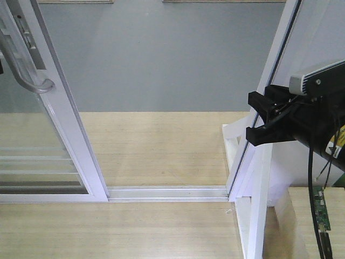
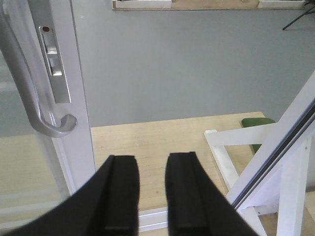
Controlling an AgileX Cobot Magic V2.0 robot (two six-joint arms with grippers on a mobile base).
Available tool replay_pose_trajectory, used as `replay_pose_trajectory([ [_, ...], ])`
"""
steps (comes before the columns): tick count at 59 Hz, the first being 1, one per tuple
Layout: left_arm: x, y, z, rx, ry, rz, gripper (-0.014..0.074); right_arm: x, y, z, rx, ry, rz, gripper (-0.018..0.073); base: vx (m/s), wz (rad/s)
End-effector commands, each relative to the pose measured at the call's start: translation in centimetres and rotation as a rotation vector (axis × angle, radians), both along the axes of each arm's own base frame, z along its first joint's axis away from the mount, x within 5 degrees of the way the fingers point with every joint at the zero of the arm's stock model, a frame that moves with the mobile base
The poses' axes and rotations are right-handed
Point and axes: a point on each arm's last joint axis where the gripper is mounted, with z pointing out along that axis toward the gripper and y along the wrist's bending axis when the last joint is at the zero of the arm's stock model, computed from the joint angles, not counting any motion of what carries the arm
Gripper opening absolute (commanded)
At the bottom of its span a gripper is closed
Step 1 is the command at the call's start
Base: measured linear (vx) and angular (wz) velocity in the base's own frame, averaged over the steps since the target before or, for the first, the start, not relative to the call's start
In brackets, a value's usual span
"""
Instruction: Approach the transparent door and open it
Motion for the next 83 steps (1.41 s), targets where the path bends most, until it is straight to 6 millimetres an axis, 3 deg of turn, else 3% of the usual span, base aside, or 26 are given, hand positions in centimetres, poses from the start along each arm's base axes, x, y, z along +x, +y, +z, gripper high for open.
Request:
replay_pose_trajectory([
  [1,-1.4,0.1,1.0,-0.039,-0.115,0.028,0.0149,0.1,0.1,2.0,0.054,-0.111,0.019,0.0263,0.00,0.00],
  [7,-3.5,0.5,-0.7,-0.036,-0.168,0.057,-0.0010,0.1,0.1,2.0,0.054,-0.111,0.019,0.0263,0.00,0.00],
  [31,-10.5,2.2,-10.5,-0.049,-0.511,0.219,-0.0007,0.1,0.1,2.0,0.054,-0.111,0.019,0.0263,0.00,0.00],
  [38,-11.8,2.2,-13.6,0.061,-0.595,0.195,-0.0007,0.1,0.1,2.0,0.054,-0.111,0.019,0.0263,0.00,0.00],
  [45,-12.0,2.1,-16.1,0.043,-0.574,0.185,-0.0007,0.1,0.2,2.0,0.054,-0.109,0.019,0.0263,0.00,0.00],
  [53,-12.0,1.8,-16.7,0.042,-0.493,0.132,-0.0007,0.1,0.1,2.0,0.054,-0.110,0.019,0.0263,0.00,-0.01],
  [83,-12.0,1.8,-16.6,0.040,-0.494,0.124,-0.0007,0.1,0.1,2.0,0.054,-0.110,0.019,0.0263,0.00,0.00],
])
